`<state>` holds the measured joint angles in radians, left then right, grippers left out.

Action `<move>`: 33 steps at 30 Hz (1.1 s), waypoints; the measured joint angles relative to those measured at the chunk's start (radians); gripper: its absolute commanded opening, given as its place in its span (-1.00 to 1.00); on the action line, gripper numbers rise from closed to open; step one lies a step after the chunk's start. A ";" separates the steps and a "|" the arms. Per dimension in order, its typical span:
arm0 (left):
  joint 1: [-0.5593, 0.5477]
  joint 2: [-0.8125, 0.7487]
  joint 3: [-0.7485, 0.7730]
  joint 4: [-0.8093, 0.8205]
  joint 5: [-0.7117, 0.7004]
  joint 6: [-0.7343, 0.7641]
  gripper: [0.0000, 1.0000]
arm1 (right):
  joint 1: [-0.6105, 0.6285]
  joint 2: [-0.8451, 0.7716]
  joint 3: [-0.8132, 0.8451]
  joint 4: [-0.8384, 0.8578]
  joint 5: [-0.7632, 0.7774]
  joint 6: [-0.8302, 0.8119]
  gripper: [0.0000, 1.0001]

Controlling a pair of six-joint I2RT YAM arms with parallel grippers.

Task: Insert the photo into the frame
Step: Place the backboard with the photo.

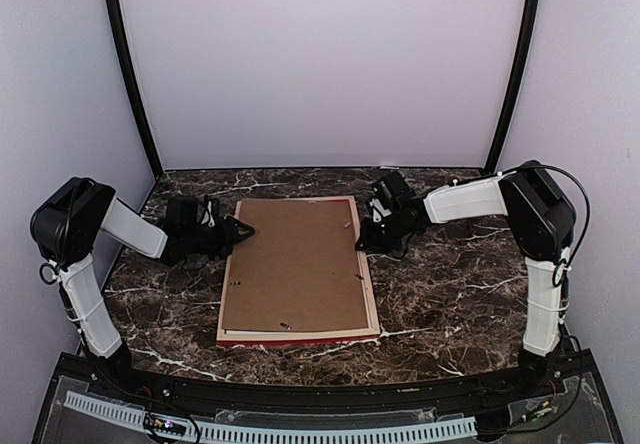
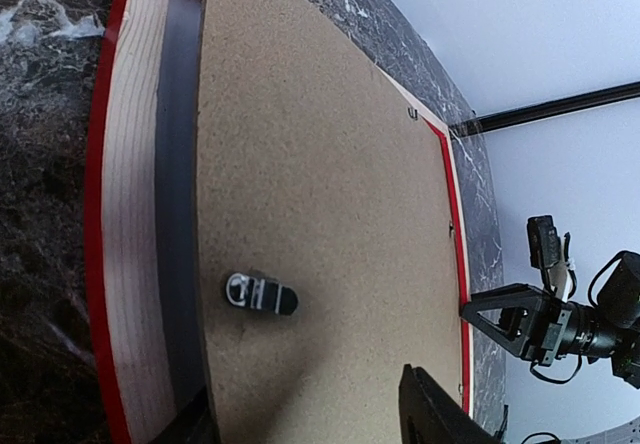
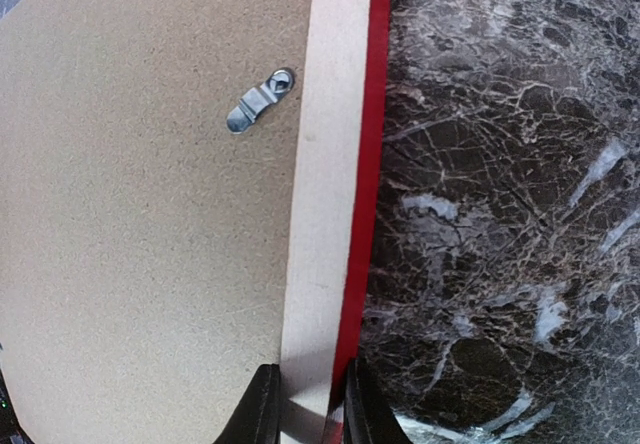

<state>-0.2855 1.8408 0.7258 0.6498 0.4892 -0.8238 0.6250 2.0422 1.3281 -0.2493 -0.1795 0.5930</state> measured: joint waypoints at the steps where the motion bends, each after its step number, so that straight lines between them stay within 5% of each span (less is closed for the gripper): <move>1: -0.001 -0.001 0.006 -0.014 0.000 0.007 0.17 | 0.000 0.000 0.000 0.000 0.000 0.000 -0.62; 33: -0.060 -0.089 0.196 -0.610 -0.082 0.234 0.62 | 0.003 0.000 0.000 -0.004 -0.010 -0.008 -0.50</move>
<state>-0.3454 1.7515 0.9218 0.0402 0.4072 -0.5896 0.6281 2.0418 1.3281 -0.2531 -0.1898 0.5846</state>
